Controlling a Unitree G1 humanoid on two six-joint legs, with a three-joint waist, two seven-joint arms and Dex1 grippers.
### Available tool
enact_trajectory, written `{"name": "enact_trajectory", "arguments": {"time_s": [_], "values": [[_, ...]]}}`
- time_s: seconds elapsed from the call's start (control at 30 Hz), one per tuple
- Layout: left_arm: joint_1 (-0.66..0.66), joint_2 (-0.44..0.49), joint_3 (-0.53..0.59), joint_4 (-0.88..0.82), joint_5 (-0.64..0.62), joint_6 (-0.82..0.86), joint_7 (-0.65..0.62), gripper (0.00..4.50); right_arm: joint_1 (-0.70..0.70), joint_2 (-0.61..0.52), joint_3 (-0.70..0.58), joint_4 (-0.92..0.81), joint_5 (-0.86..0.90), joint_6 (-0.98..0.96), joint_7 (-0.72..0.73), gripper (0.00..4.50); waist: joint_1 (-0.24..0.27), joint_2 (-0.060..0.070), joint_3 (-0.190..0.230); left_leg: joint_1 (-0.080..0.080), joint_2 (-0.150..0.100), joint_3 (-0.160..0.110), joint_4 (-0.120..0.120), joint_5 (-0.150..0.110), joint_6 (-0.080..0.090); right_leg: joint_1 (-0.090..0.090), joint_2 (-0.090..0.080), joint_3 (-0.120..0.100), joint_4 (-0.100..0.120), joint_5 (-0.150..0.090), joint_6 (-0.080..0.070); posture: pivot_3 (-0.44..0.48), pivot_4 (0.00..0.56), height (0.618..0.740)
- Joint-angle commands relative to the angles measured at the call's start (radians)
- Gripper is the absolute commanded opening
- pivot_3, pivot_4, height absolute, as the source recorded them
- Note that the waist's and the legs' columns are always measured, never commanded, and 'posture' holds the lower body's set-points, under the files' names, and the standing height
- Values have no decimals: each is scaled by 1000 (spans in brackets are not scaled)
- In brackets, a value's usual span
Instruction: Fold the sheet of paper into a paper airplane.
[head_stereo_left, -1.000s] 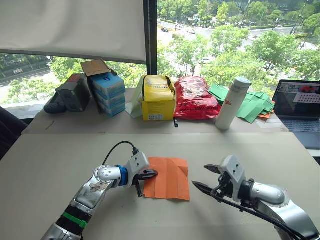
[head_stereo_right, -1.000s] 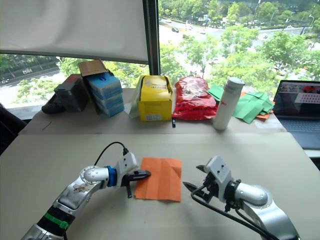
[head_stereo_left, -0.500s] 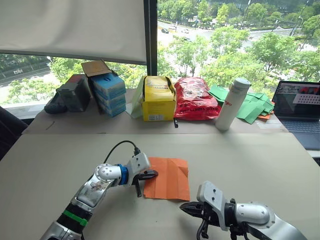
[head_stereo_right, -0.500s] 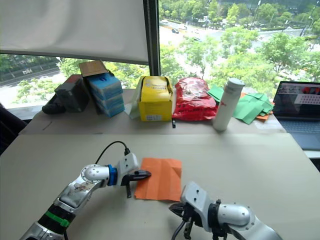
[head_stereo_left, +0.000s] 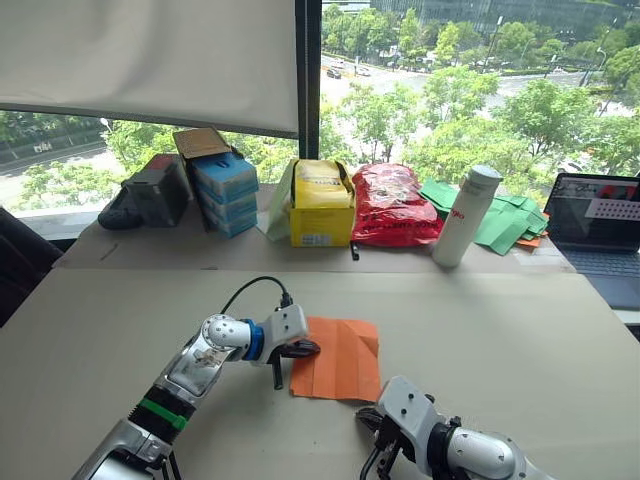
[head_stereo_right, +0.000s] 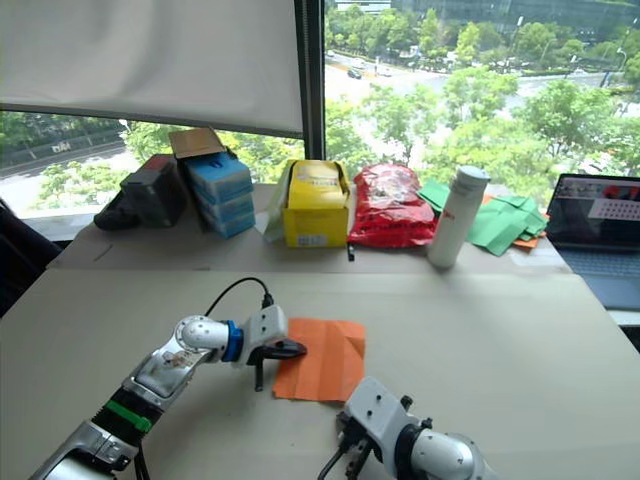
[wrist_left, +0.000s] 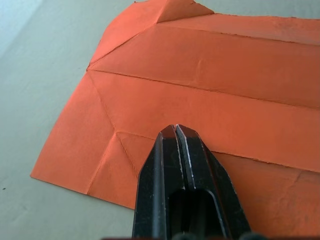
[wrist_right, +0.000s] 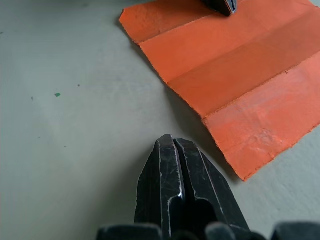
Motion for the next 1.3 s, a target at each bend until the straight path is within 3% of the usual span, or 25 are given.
{"name": "enact_trajectory", "arguments": {"time_s": [0.03,0.5,0.73,0.97,1.3], "values": [[15,-8,-55,73,56,4,-15,0,7,29,-31,12,-42,16,-58,19,2,0,0,1,0,0,0,0,0,1,0,0,0,0,0,0,150,740],[3,-23,-50,111,73,-23,-30,0,56,263,-138,42,-27,-93,-173,19,10,0,0,1,0,0,0,-1,1,2,0,0,-1,0,1,0,150,740],[11,-24,-44,100,74,-16,-22,0,9,414,-202,136,57,-232,-144,19,9,0,0,2,0,0,0,-1,1,2,0,0,-1,-1,1,0,150,740],[29,-12,-16,82,65,6,-6,0,-132,362,-106,239,86,-257,33,19,3,1,0,2,0,0,0,-1,2,2,1,0,-1,-1,1,0,150,740],[114,73,173,-94,-31,149,41,0,-310,289,33,518,10,-215,150,19,-35,0,0,0,0,0,-2,-1,1,-4,1,2,1,0,0,0,150,740]]}}
